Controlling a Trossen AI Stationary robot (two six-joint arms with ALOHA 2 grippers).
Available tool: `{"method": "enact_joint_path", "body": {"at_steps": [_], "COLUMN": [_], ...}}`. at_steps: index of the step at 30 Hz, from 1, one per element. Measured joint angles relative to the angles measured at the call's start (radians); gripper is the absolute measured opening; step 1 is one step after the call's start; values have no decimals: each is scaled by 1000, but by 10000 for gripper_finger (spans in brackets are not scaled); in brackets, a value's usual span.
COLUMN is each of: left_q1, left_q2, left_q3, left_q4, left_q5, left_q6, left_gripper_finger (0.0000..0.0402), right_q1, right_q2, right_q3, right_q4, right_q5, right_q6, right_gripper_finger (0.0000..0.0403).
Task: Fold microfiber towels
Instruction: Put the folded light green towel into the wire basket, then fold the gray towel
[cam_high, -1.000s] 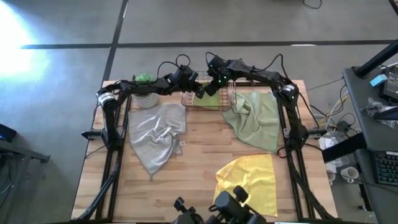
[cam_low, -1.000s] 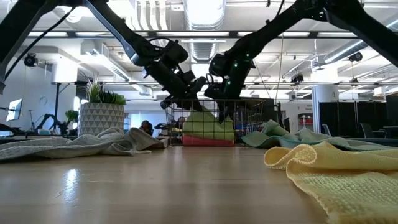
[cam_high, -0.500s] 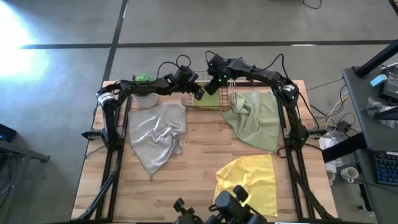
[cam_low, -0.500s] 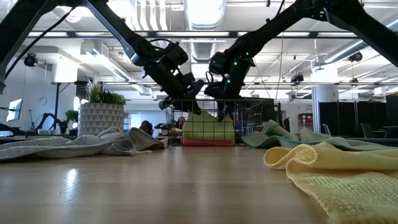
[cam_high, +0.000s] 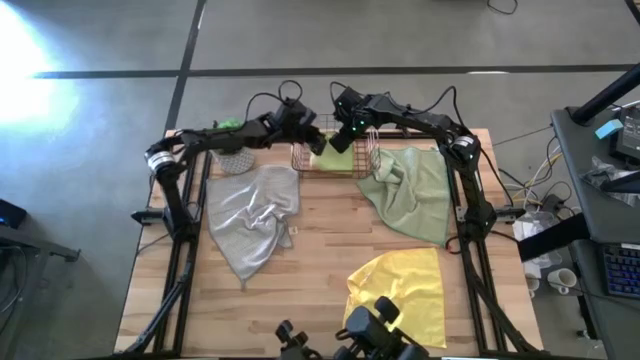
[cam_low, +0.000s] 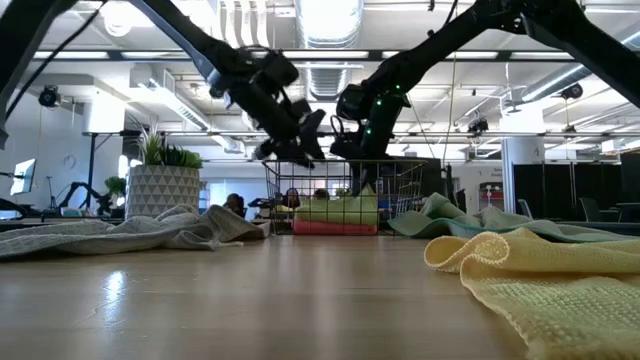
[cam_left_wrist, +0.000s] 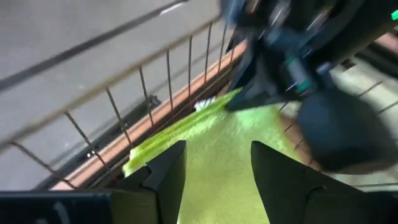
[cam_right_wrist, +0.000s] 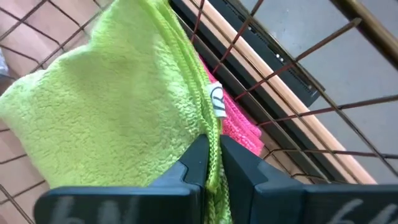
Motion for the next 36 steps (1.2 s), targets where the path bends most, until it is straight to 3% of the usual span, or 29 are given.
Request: {"method": "enact_joint_path", "body": {"at_steps": [8, 17, 24, 29, 36], "left_q1": [-4, -25, -79, -146, -246], "left_q2": [-170, -285, -308, -308, -317], "left_q3": [-1, -33, -56, -56, -58], "left_q4": [-139, -236, -452, -536, -662], "left_q5": [0, -1, -5, -40, -92], "left_q6": [2, 44, 55, 71, 74], "left_gripper_finger": [166, 166, 166, 166, 166], "right_q1": [0, -1, -3, 18, 94], "right_q2": [0, 0, -23, -121, -346], "right_q3": [0, 21, 146, 135, -25], "right_q4": [11, -3, -269, -341, -342], "right_q5": [7, 10, 9, 6, 4], "right_q6": [-19, -36, -81, -94, 13], "right_gripper_finger": [45, 139, 173, 169, 155]}}
